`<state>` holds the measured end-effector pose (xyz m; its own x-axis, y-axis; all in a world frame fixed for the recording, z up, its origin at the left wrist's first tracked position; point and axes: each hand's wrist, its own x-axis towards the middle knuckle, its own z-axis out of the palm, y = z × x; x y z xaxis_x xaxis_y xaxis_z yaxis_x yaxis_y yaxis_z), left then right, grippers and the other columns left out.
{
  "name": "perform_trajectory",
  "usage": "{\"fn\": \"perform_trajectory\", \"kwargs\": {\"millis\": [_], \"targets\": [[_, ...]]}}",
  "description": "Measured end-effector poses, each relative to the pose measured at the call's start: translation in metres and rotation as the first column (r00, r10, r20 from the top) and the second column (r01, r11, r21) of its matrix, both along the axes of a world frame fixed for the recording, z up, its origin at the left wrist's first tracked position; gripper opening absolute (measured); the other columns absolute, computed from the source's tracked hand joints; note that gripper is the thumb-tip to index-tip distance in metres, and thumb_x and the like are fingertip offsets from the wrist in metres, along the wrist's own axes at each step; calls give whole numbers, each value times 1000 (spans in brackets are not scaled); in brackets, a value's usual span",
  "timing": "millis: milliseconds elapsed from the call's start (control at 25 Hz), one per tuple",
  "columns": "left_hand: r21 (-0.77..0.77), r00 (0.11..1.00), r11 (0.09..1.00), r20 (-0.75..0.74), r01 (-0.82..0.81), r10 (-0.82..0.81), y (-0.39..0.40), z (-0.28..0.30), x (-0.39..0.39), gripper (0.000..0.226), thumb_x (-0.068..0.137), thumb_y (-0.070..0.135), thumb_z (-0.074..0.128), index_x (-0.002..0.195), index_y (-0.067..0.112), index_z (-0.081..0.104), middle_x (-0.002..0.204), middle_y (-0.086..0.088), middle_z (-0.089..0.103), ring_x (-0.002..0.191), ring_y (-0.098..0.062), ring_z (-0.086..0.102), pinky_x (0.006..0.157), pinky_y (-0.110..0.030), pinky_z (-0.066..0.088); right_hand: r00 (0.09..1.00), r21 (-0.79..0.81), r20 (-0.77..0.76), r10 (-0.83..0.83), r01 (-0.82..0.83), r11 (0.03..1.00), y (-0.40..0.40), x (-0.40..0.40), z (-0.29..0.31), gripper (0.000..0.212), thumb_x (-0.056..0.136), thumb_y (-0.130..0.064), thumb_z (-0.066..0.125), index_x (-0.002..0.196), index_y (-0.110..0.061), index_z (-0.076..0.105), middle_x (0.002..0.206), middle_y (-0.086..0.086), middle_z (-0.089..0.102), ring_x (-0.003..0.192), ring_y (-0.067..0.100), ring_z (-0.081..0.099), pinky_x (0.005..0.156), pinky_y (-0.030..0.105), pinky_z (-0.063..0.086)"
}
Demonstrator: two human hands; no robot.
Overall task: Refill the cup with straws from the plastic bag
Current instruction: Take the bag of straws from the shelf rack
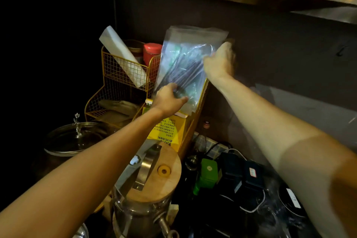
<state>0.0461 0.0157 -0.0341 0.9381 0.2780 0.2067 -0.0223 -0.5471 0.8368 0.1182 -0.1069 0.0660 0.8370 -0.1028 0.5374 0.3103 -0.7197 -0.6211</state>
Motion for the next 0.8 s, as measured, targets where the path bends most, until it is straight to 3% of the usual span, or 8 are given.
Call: {"fn": "perform_trajectory", "kwargs": {"millis": [120, 240, 320, 400, 520, 600, 680, 800], "targets": [[-19, 999, 999, 32, -43, 44, 2, 2, -7, 46, 89, 39, 76, 124, 13, 60, 119, -6, 66, 107, -26, 67, 91, -43, 58, 985, 138, 60, 160, -167, 976, 0, -15, 2, 10, 91, -7, 61, 95, -17, 61, 102, 4, 69, 105, 28, 68, 91, 39, 55], [-57, 993, 992, 45, -111, 113, 1, 5, -18, 70, 81, 56, 72, 131, 13, 48, 127, -11, 61, 113, -31, 65, 98, -51, 56, 943, 187, 168, 289, -318, 930, -5, -35, 6, 31, 90, -4, 66, 77, -28, 49, 91, 0, 65, 83, 17, 63, 72, 25, 49], [-93, 987, 986, 68, -140, 146, -4, 8, -30, 85, 78, 58, 71, 141, 12, 38, 136, -15, 55, 122, -34, 60, 105, -52, 52, 920, 210, 213, 328, -371, 905, -18, -49, 9, 26, 90, -2, 66, 81, -22, 53, 92, 5, 64, 79, 14, 60, 69, 21, 46], [-165, 980, 976, 109, -144, 164, -5, 11, -41, 97, 77, 57, 73, 150, 13, 26, 147, -16, 46, 134, -34, 51, 114, -51, 45, 899, 273, 244, 364, -424, 864, -30, -61, 13, 17, 92, -2, 66, 89, -16, 57, 90, 3, 66, 82, 15, 64, 76, 28, 53], [-187, 963, 966, 171, -175, 208, -12, 20, -63, 114, 67, 69, 78, 153, 21, 21, 152, -15, 47, 140, -32, 48, 117, -50, 43, 886, 390, 279, 369, -456, 800, -61, -88, 21, 11, 93, -6, 67, 93, -13, 58, 90, 8, 70, 90, 31, 72, 83, 53, 60], [-207, 950, 960, 208, -189, 231, -25, 31, -81, 111, 64, 63, 86, 148, 19, 30, 146, -10, 56, 132, -26, 58, 112, -47, 48, 882, 428, 275, 382, -468, 773, -84, -111, 23, 8, 94, -6, 66, 98, -3, 60, 94, 19, 72, 93, 38, 72, 83, 60, 59], [-200, 948, 966, 239, -164, 210, -44, 37, -102, 89, 70, 39, 93, 139, 12, 44, 133, -4, 65, 117, -16, 63, 100, -35, 53, 876, 427, 234, 422, -483, 765, -110, -136, 19, 8, 97, -4, 65, 103, 0, 62, 99, 21, 72, 96, 37, 72, 85, 59, 60], [-205, 956, 976, 266, -67, 122, -85, 35, -133, 66, 72, 24, 93, 128, 9, 60, 116, -1, 73, 99, -9, 70, 84, -22, 57, 882, 463, 204, 424, -469, 752, -159, -170, 3, 15, 99, -2, 64, 94, -16, 61, 90, 4, 70, 84, 20, 72, 82, 52, 63]]}}
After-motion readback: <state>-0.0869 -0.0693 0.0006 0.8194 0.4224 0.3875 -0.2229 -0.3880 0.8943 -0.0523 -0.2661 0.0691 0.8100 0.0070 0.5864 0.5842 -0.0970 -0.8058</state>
